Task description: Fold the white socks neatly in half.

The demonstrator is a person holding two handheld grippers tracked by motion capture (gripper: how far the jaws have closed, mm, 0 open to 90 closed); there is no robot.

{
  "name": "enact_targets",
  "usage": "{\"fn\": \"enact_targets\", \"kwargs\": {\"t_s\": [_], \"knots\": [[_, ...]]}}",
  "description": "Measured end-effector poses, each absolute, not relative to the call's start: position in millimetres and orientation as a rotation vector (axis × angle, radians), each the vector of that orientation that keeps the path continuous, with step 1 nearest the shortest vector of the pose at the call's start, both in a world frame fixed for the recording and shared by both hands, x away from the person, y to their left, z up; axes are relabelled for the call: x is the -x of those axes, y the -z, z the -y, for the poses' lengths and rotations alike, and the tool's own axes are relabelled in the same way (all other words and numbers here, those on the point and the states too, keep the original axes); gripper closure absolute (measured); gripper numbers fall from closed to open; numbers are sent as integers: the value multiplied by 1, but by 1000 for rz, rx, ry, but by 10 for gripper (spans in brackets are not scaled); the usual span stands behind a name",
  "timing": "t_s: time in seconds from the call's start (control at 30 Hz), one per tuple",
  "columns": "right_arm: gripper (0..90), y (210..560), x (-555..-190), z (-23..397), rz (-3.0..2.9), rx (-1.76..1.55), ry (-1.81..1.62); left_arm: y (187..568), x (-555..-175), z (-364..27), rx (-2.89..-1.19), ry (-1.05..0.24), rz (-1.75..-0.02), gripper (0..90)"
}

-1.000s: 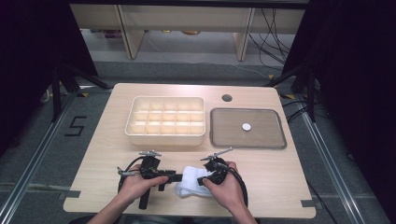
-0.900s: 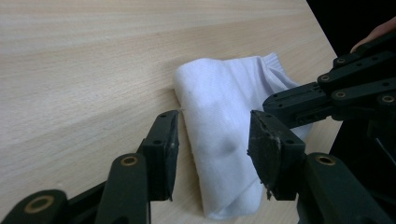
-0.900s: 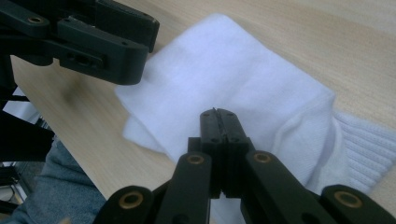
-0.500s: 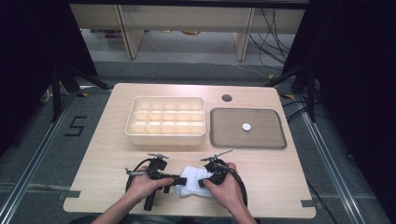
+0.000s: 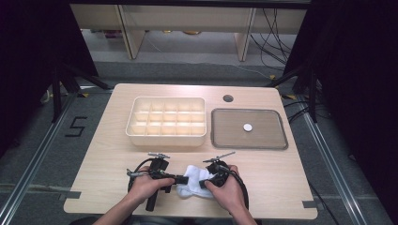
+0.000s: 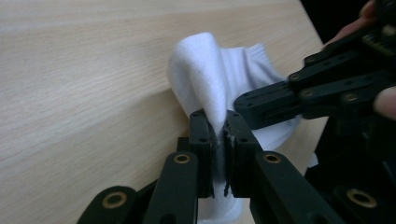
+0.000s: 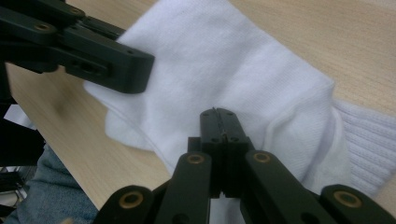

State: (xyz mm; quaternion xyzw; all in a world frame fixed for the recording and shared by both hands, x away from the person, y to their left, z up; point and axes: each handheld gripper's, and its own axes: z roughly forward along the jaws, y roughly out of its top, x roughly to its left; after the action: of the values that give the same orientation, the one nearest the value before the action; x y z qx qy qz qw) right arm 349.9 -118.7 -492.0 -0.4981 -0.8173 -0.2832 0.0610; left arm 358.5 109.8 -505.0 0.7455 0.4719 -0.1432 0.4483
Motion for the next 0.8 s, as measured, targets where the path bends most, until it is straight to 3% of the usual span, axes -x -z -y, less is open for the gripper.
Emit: {"fn": "enact_targets", "kwargs": {"t_s": [0.3,0.8], "knots": [[900,492,-349,118,2473,1484,879,495,-355,-102,-1828,415,-1149,825],[900,479,-342,123,2471,1540,924,492,-356,-103,-1844,386,-1134,825]]}}
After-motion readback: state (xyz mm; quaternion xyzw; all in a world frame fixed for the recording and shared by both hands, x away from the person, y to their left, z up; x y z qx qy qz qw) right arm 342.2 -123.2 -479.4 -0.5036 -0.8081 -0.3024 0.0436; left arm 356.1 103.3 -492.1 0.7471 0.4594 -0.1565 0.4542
